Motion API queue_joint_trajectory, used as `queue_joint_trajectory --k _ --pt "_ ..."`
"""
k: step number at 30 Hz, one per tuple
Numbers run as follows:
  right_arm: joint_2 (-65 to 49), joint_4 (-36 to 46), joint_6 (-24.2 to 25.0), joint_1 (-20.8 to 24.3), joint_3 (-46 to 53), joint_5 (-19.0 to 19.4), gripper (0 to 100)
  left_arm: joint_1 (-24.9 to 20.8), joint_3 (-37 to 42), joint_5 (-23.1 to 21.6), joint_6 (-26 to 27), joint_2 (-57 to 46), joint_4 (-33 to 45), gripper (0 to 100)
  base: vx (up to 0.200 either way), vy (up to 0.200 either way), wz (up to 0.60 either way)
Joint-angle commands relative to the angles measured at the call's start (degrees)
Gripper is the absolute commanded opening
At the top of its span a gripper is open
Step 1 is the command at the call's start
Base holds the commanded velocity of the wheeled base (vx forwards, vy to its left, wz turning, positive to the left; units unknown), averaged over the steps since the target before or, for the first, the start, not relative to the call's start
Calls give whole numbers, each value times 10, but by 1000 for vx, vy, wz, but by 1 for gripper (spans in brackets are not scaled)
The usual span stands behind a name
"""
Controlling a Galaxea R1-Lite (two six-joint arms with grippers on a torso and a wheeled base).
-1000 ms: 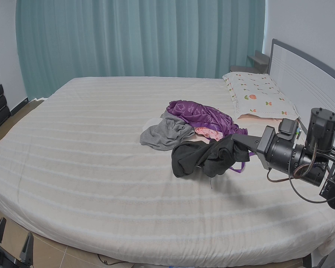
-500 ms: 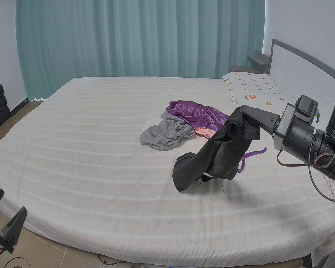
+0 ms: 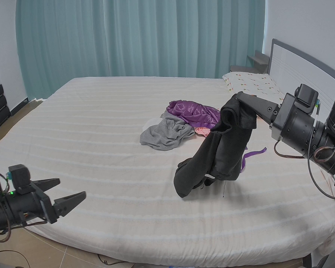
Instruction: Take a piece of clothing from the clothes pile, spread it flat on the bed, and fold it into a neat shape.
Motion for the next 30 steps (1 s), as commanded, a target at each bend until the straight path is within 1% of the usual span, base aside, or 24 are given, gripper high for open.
queue_joint_trajectory --k 1,5,10,12,14,17,22,27,28,29,30 --pt "42 -9 -14 42 -19 -42 0 -112 -25 31 -68 337 -197 100 0 0 0" --pt "40 -12 -10 38 -24 -50 0 -162 -61 90 -120 440 -263 100 0 0 0" --pt "36 -12 -10 32 -33 -50 0 -195 -109 116 -163 518 -269 100 0 0 0" --pt "34 -12 -10 32 -30 -50 0 -213 -131 144 -180 556 -278 100 0 0 0" --pt "34 -12 -9 35 -28 -49 0 -221 -144 155 -186 582 -289 100 0 0 0" --pt "35 -12 -9 36 -28 -49 0 -225 -164 155 -188 607 -309 100 0 0 0" --pt "35 -11 -8 33 -27 -50 0 -230 -203 155 -188 639 -312 100 0 0 0" --pt "33 -11 -8 32 -27 -50 0 -243 -271 153 -225 687 -313 100 0 0 0" --pt "33 -11 -8 31 -27 -50 0 -244 -279 154 -227 693 -313 100 0 0 0" --pt "33 -11 -8 31 -27 -50 0 -244 -305 155 -232 710 -313 100 0 0 0" --pt "33 -11 -8 31 -27 -50 0 -244 -305 155 -232 710 -313 100 0 0 0"
